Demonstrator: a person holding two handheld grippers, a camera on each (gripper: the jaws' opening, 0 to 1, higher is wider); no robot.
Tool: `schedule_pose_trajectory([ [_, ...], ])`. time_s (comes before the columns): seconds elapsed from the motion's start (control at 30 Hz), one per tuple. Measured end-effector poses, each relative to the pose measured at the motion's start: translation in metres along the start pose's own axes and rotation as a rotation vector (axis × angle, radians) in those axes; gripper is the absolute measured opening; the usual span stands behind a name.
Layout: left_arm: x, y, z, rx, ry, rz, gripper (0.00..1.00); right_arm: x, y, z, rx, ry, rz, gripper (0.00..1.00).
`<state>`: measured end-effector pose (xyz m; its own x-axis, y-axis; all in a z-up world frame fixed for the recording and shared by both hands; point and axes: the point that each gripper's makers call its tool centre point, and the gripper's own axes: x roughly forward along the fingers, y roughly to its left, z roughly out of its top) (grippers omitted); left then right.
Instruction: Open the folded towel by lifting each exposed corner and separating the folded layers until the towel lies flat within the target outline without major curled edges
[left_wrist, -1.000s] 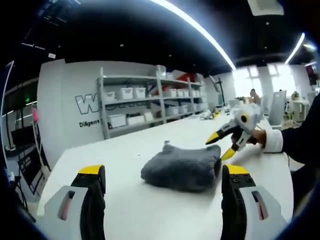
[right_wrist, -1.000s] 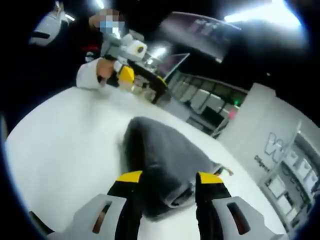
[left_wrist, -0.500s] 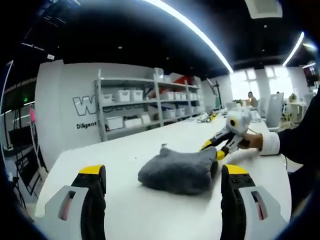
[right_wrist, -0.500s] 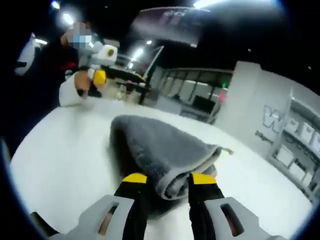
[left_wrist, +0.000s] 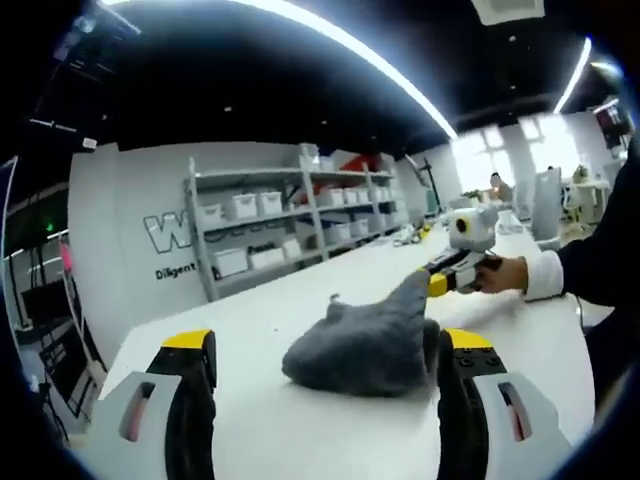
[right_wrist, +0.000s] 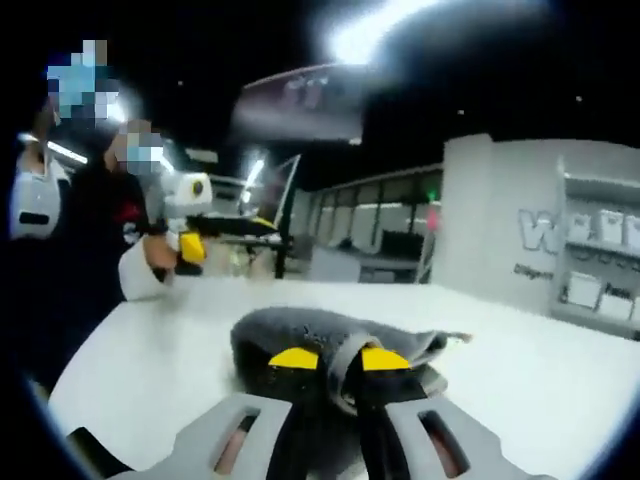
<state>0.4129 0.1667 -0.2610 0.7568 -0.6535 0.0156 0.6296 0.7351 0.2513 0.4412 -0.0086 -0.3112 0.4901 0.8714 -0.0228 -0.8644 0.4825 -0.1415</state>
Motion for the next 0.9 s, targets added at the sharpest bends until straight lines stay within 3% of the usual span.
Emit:
schedule_pose_trajectory([
  [0.17,-0.002,-0.005,0.015,-0.037,-0.072,-0.022,0.9,0.008,0.009,0.02,-0.063,-0.041,-0.018,0.05],
  [0.3,0.001,-0.008,0.012,-0.027,-0.058,-0.021,0.9,0.016,0.019,0.028,-0.108,-0.046,-0.018,0.05],
  [0.37,0.001,-0.008,0.012,-0.018,-0.054,-0.017,0.9,0.019,0.022,0.026,-0.155,0.001,-0.036,0.05],
  [0.7,0.006,-0.02,0.022,0.009,-0.086,-0.044,0.83,0.024,0.043,0.04,-0.253,-0.005,-0.042,0.05],
  [0.9,0.01,-0.025,0.016,0.036,-0.056,-0.047,0.81,0.023,0.049,0.048,-0.312,-0.014,-0.018,0.05],
])
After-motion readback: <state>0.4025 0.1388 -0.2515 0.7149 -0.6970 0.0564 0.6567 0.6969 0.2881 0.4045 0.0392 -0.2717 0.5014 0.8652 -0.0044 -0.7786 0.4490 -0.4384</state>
